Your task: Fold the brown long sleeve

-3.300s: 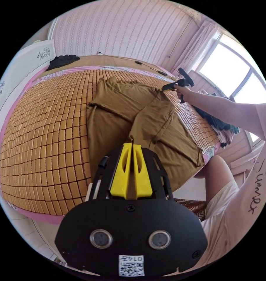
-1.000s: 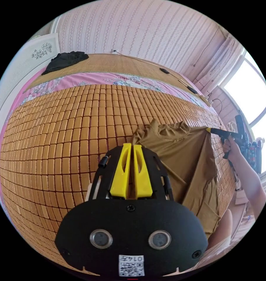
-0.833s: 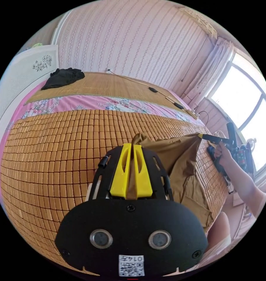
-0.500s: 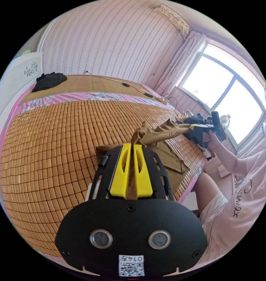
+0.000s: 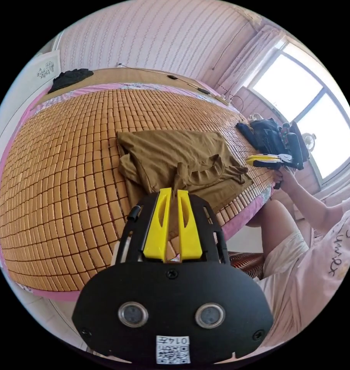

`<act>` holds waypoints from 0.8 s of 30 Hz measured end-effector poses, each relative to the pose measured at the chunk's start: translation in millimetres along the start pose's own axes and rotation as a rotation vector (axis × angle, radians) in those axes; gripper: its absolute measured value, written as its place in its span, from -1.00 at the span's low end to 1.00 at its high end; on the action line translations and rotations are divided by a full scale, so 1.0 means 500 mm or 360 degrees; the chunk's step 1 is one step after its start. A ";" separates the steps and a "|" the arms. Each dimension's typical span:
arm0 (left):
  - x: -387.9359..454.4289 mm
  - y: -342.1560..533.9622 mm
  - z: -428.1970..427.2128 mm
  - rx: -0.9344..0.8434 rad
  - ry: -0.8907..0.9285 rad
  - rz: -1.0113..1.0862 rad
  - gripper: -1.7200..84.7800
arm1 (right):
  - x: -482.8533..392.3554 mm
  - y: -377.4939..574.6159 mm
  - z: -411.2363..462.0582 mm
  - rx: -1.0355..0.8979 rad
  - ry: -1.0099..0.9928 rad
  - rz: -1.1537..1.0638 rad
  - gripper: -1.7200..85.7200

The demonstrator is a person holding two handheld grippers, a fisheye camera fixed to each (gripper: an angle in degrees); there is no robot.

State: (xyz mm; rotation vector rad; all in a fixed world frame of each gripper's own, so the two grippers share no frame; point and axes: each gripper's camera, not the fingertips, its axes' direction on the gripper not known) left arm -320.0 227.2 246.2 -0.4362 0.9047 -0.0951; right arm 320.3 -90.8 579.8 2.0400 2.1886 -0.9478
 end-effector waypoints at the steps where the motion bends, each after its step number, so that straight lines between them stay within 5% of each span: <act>1: 0.017 -0.022 0.027 0.0019 -0.0032 0.0029 -0.83 | -0.023 -0.032 0.026 -0.0006 0.0000 -0.0039 -0.78; 7: 0.029 -0.061 0.187 -0.0271 -0.0081 0.0032 -0.90 | -0.064 -0.116 0.148 -0.0230 -0.0036 -0.0008 -0.91; 15: 0.047 0.057 0.113 -0.0210 0.0246 0.0214 -0.98 | -0.130 -0.038 0.040 -0.0122 -0.0323 -0.0378 -0.96; 24: 0.090 0.131 0.112 -0.0270 0.0028 0.0210 -0.97 | -0.215 -0.071 0.036 -0.0308 -0.0148 -0.0491 -0.90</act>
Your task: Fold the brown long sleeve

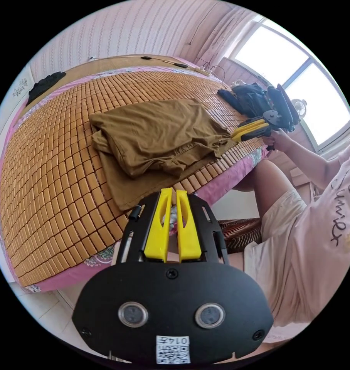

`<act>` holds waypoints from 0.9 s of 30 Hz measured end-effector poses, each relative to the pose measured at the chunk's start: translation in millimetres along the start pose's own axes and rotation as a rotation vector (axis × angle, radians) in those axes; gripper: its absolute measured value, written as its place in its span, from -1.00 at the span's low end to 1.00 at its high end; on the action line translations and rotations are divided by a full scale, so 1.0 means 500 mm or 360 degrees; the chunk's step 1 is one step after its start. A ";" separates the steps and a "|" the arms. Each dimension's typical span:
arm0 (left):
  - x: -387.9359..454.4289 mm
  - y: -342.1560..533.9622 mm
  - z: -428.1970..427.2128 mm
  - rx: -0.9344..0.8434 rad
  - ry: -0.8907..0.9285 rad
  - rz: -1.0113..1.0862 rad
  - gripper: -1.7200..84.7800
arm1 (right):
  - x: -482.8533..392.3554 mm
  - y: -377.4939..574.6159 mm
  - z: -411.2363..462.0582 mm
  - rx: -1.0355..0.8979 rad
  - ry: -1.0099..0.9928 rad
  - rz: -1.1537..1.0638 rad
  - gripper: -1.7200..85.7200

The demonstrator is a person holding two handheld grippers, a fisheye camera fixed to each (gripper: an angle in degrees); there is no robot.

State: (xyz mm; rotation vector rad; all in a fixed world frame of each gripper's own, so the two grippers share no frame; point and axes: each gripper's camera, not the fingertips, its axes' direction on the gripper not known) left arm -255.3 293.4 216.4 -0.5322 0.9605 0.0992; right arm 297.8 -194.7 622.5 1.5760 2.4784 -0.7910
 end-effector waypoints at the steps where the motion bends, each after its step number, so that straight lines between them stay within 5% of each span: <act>1: 0.010 -0.017 0.017 0.0025 -0.0027 0.0000 -0.96 | -0.011 -0.032 0.008 -0.0006 0.0042 -0.0016 -0.92; 9: 0.040 -0.078 0.176 -0.0187 -0.0120 0.0065 -0.91 | -0.086 -0.153 0.129 -0.0273 0.0071 -0.0051 -0.98; 27: 0.040 -0.003 0.253 -0.0187 -0.0039 0.0031 -0.98 | -0.181 -0.268 0.154 -0.0470 0.0167 -0.0132 -0.98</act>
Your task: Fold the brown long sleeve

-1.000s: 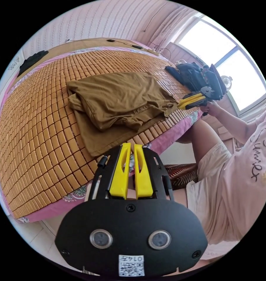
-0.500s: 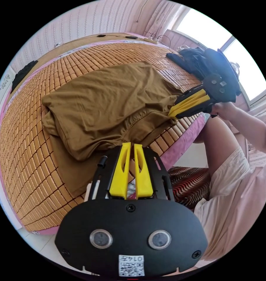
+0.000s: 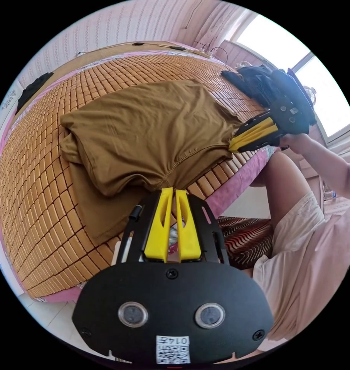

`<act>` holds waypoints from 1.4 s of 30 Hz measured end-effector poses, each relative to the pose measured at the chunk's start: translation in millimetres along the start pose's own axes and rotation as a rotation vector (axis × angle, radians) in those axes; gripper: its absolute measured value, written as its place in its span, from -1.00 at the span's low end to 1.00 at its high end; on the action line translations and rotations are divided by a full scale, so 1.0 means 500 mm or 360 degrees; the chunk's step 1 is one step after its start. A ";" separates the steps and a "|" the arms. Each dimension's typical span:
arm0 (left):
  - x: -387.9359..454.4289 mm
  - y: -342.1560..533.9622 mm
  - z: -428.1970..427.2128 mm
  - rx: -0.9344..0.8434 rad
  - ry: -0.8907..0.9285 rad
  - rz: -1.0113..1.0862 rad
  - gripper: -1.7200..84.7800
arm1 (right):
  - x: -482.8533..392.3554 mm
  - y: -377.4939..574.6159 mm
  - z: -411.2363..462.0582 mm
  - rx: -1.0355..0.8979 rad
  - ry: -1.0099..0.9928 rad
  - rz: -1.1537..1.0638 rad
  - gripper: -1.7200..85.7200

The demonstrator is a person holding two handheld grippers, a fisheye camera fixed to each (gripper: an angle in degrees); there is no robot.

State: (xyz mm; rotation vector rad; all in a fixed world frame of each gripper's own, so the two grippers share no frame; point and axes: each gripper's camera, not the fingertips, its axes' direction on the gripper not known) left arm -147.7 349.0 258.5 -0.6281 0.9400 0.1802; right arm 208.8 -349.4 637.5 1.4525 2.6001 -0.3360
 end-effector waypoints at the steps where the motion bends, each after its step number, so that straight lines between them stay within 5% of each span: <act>1: 0.003 0.004 0.006 0.0005 0.0001 0.0001 -0.98 | -0.003 -0.005 -0.002 -0.0030 -0.0019 -0.0018 -0.98; 12: 0.058 0.012 -0.026 0.0375 -0.0101 0.0168 -0.98 | 0.054 -0.146 -0.128 0.0132 0.0155 -0.0103 -0.98; 20: 0.121 -0.008 0.148 0.0258 -0.0102 0.0153 -0.98 | 0.094 -0.391 -0.022 -0.0092 0.0335 -0.0069 -0.97; 33: 0.166 0.057 0.206 0.0348 -0.0133 0.0289 -0.98 | 0.156 -0.452 -0.011 -0.0404 0.0405 -0.0128 -0.97; 42: 0.186 0.109 0.215 0.0431 -0.0104 0.0379 -0.97 | 0.226 -0.331 -0.027 -0.0044 0.0355 0.0094 -0.97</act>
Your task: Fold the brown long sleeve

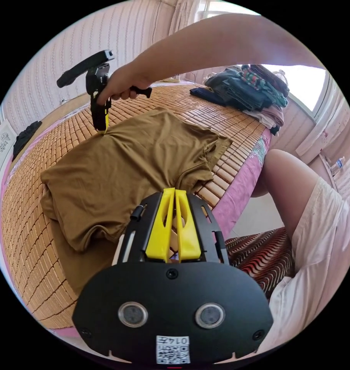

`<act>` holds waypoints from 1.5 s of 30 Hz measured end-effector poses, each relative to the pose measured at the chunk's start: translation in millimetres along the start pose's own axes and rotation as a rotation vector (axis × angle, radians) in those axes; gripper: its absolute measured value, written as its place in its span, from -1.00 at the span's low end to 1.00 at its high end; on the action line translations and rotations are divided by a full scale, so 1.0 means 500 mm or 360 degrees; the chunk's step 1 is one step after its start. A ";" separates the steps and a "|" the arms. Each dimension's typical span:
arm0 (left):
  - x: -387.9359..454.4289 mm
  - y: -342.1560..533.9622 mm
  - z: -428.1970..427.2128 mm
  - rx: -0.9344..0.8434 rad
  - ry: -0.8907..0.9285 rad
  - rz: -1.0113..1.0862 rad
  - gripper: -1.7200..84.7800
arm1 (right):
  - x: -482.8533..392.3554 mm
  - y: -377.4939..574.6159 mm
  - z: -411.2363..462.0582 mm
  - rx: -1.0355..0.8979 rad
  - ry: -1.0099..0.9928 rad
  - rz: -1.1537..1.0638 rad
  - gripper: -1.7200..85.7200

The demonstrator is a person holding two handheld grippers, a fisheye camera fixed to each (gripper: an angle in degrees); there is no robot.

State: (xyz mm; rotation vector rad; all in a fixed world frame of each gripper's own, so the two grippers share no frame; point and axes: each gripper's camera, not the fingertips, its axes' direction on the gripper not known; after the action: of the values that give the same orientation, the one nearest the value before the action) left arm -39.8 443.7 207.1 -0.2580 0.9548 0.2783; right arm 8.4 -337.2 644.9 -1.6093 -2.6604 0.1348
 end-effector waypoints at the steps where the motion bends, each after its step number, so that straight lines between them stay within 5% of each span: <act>1: 0.009 0.007 -0.010 0.0054 0.0027 0.0044 -0.96 | 0.020 0.058 -0.019 0.0133 -0.0041 0.0093 -0.97; 5: 0.041 0.010 -0.031 0.0165 0.0122 0.0123 -0.88 | 0.083 0.349 -0.032 0.0388 -0.0215 0.0415 -0.95; 9: 0.078 -0.001 -0.037 0.0333 0.0179 0.0123 -0.77 | 0.097 0.620 0.045 0.0270 -0.0266 0.0789 -0.85; 14: 0.123 -0.043 0.001 0.0265 0.0201 0.0180 -0.69 | 0.082 0.886 0.161 0.0346 -0.0728 0.1106 -0.76; 22: 0.200 -0.136 0.115 0.0053 0.0114 0.0227 -0.58 | 0.124 1.054 0.211 0.0769 -0.1078 0.1110 -0.93; 28: 0.233 -0.143 0.104 -0.0042 -0.0012 0.0350 -0.91 | 0.141 1.162 0.214 0.1012 -0.1379 0.0920 -0.93; 38: 0.308 -0.038 -0.008 -0.0032 0.0089 0.0522 -0.95 | 0.162 1.341 0.388 0.1120 -0.1566 0.1606 -0.64; 45: 0.296 -0.002 -0.093 0.0065 0.0194 0.0492 -0.96 | 0.192 1.335 0.432 0.1263 -0.1662 0.1774 -0.83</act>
State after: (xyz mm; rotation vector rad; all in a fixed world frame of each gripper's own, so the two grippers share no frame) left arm 6.0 444.6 58.7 -0.0892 1.1203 0.5308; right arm 537.8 43.0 368.6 -2.6978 -1.0880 2.1102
